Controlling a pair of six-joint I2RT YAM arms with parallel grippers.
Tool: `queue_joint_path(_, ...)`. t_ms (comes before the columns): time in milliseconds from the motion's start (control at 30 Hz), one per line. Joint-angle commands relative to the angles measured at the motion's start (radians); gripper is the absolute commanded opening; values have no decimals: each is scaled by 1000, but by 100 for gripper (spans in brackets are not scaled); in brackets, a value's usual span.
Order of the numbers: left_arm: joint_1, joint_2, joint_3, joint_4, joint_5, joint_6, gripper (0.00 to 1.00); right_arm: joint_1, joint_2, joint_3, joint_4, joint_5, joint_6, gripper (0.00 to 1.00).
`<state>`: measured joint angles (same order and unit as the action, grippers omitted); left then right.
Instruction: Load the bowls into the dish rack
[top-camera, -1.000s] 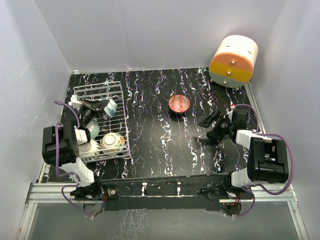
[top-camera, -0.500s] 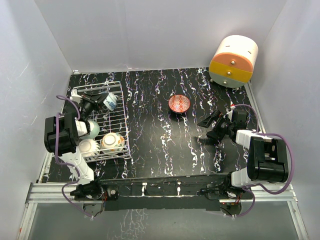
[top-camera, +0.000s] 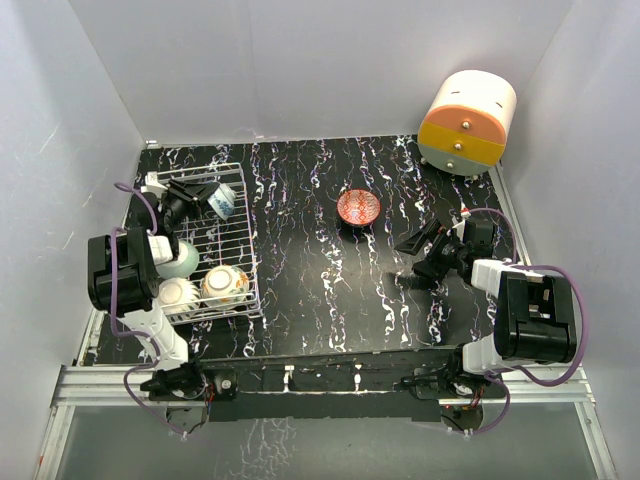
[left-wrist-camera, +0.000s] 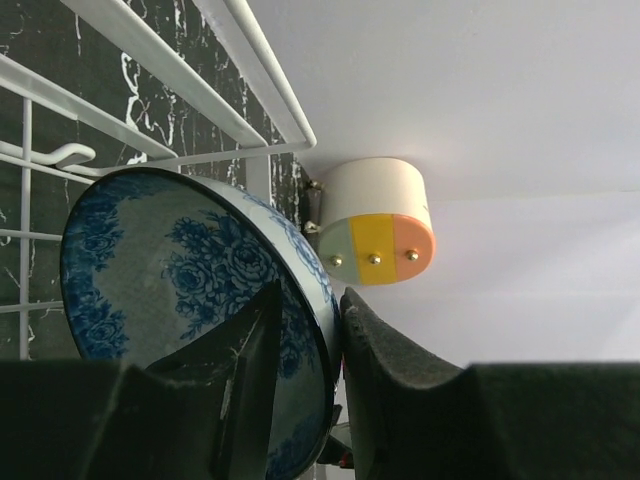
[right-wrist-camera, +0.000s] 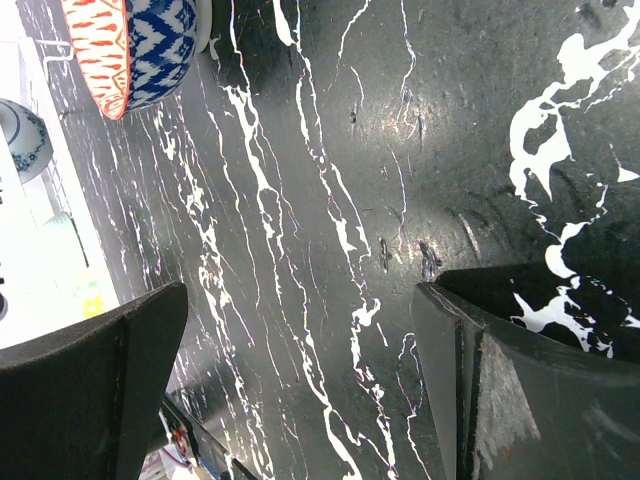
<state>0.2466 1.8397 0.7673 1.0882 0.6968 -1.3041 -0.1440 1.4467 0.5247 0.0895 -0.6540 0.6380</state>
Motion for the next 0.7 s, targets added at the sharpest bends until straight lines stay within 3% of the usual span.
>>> queue_joint_path(0, 0, -23, 4, -325, -51, 153, 29, 4, 9, 0, 49, 8, 1, 98)
queue_joint_path(467, 16, -163, -7, -600, -120, 313, 31, 4, -1, 1, 44, 4, 1, 98)
queue_joint_path(667, 24, -226, 33, -768, -177, 400, 36, 3, -10, 3, 40, 2, -1, 98)
